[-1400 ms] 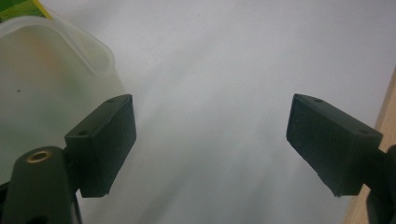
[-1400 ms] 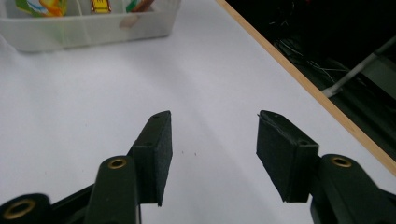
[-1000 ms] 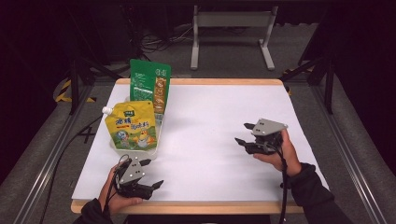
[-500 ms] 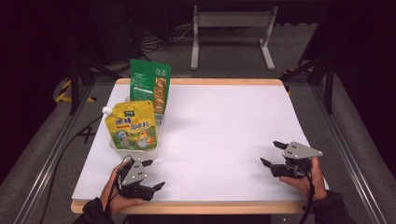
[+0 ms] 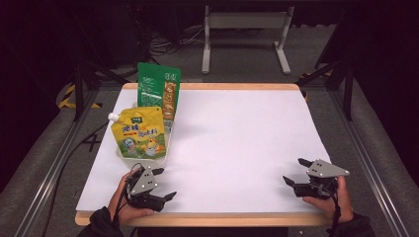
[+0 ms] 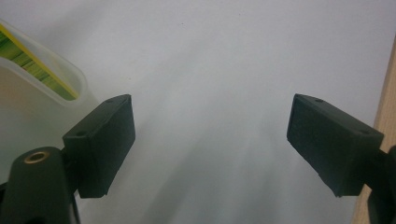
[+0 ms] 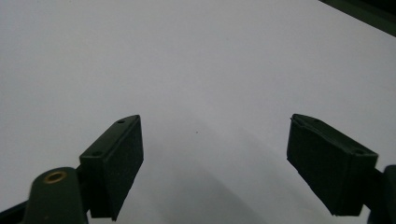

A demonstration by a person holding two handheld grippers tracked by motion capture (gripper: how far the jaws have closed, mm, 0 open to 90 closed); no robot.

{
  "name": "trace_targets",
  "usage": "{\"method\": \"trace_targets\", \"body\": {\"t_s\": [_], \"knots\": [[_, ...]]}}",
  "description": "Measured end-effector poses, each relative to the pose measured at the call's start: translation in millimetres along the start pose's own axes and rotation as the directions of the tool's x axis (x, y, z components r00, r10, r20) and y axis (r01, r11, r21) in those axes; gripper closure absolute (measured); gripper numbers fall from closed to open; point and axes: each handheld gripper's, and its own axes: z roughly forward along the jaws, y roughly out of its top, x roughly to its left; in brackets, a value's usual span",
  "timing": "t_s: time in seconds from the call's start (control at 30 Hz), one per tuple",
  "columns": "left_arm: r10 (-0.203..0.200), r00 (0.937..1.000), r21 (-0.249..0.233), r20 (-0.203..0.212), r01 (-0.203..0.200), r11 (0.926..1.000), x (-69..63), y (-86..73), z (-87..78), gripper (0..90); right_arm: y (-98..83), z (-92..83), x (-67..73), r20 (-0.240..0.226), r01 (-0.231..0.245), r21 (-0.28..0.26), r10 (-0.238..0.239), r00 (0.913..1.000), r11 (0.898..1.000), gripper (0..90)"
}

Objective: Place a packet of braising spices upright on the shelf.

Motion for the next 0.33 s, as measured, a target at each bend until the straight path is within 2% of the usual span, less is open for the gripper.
{"method": "trace_targets", "body": {"t_s": [0.33], "knots": [[-0.004,1.0000,-0.002,0.005,0.004,1.0000,0.6,1.4,1.1,15.6,0.9,-1.7,-0.7,0.014,-0.018,-0.019,0.018,0.9997,1.000,15.5]]}}
